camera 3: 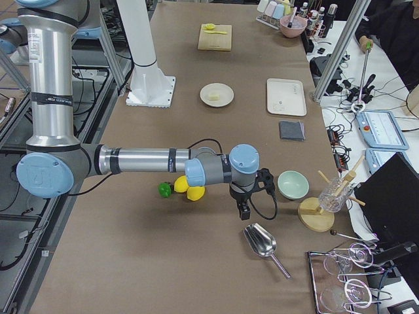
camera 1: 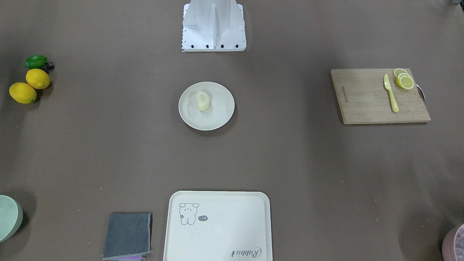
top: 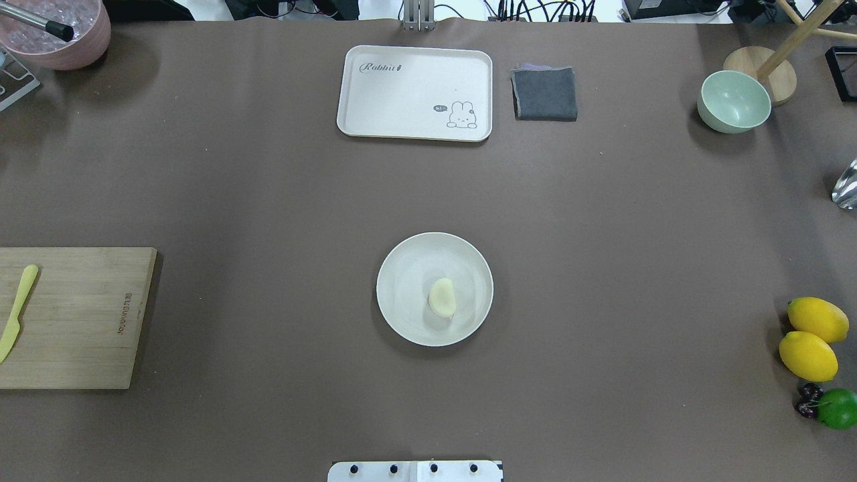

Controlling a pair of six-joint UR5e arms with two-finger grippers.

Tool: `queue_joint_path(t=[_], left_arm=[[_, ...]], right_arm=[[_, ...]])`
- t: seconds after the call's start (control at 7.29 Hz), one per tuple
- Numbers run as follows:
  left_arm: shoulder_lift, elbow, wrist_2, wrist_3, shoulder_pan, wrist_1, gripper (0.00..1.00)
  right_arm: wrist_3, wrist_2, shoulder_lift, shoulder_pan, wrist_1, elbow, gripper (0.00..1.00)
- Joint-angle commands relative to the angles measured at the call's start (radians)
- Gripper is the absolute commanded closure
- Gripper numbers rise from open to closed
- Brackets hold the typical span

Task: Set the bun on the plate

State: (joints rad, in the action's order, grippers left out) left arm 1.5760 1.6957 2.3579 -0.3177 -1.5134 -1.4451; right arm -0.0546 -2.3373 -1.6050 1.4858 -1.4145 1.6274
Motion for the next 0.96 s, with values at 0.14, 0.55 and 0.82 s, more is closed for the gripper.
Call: queue_joint_path(t=[0.14, 0.55, 0.82], left_arm=[[0.002, 0.045, 0.001, 0.0, -0.001, -0.008, 0.02], [-0.007, 0.056, 0.001, 0.0, -0.001, -0.006, 0.02], [0.001, 0.05, -0.006, 0.0, 0.004, -0.006, 0.02]], right_arm=[[-0.001, 0.007, 0.002, 0.001, 0.0, -0.006, 0.0], [0.002, 0.0, 0.0, 0.001, -0.003, 0.003, 0.0], [0.001, 0.001, 0.01, 0.016, -0.006, -0.003, 0.0]])
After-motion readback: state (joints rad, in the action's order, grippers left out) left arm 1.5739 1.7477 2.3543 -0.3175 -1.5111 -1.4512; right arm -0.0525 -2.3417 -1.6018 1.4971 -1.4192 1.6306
